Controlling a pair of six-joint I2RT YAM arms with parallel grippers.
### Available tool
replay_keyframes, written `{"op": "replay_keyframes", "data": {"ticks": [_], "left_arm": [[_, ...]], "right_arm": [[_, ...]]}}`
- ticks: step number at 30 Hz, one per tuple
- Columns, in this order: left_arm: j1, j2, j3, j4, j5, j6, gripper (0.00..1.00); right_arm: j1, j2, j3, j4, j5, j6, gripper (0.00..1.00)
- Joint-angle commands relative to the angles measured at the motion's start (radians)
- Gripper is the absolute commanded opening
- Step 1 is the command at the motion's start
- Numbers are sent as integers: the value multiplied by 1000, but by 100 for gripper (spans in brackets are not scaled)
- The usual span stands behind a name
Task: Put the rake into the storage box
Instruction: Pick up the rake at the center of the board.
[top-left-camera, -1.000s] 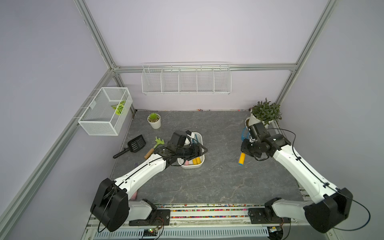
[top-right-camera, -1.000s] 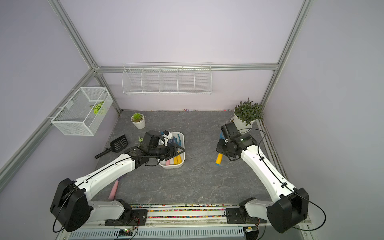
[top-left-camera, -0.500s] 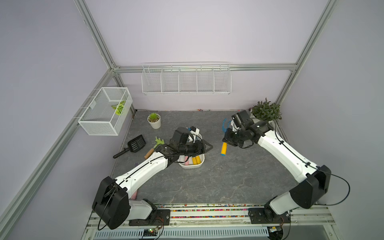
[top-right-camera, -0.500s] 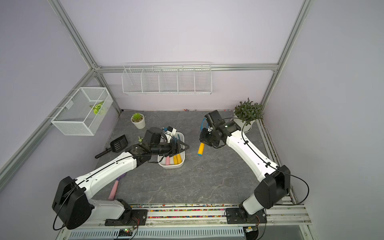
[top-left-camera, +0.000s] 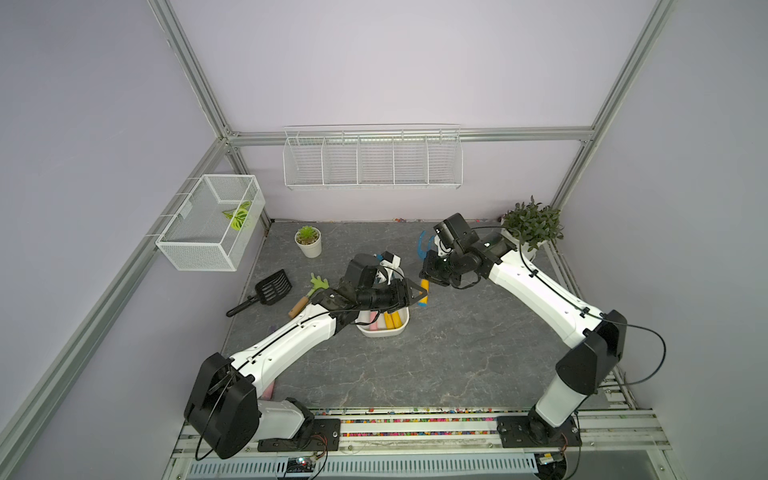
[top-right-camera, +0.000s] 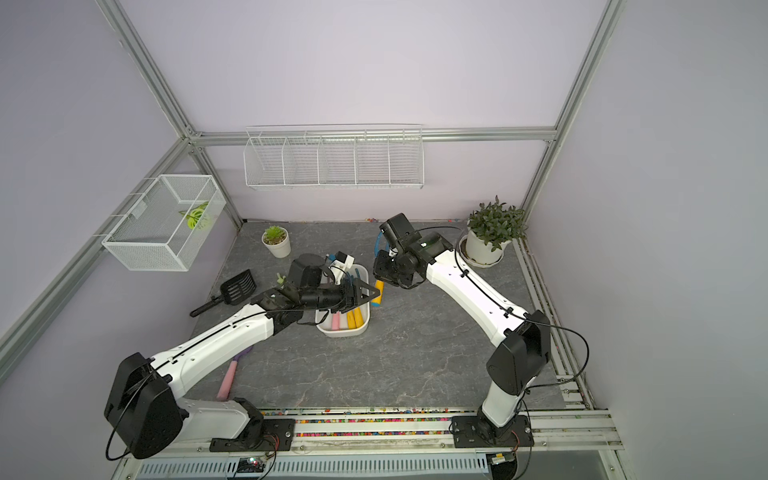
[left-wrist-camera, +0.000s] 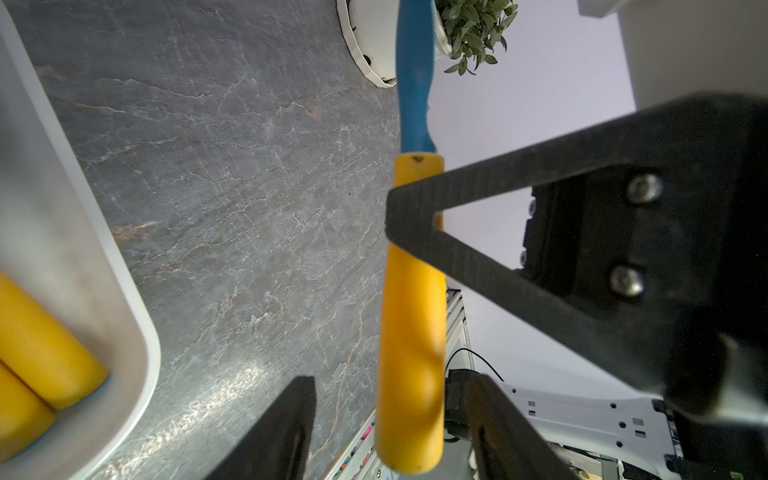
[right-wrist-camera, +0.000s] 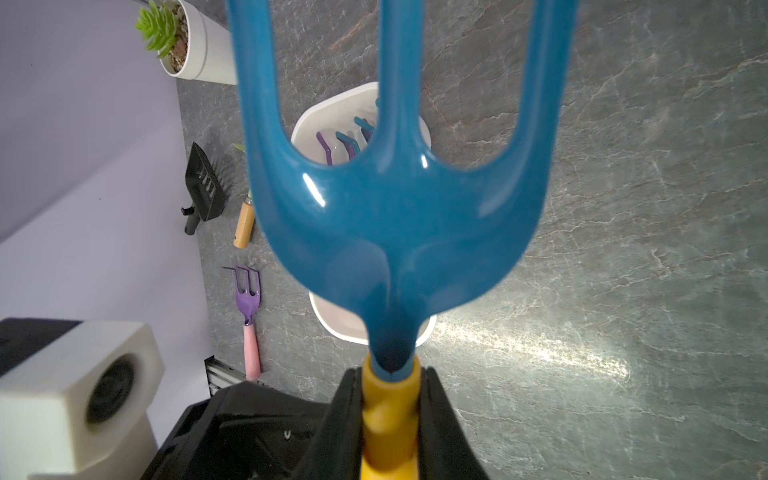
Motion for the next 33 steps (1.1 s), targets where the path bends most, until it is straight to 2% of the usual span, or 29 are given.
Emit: {"op": "replay_keyframes", "data": {"ticks": [1, 4, 13, 17, 20, 24, 26, 29, 33], "left_arm": [[-3, -12, -5, 29, 13, -6, 57], [-3, -10, -13, 36, 13, -14, 51], [-3, -11, -22, 49, 11, -27, 43], [-3, -7, -20, 46, 12, -24, 34], [-2, -7, -20, 43, 13, -22, 24], [1, 7, -16, 22, 7, -22, 0], [3, 11, -17, 11, -4, -26, 0], [7, 6, -24, 8, -10, -28, 0], [22, -11, -40, 3, -19, -29, 0]], "right_arm": [[15, 19, 34, 1, 16, 22, 0], [23, 25, 48, 5, 17, 31, 0], [31, 23, 43, 33, -12, 70, 0], [32, 16, 35, 48, -19, 77, 0], [32, 16, 33, 45, -24, 72, 0], [32, 15, 32, 44, -44, 53, 0], [32, 8, 25, 47, -46, 49, 5], [31, -5, 22, 55, -50, 34, 19], [29, -24, 25, 54, -30, 12, 41]]}}
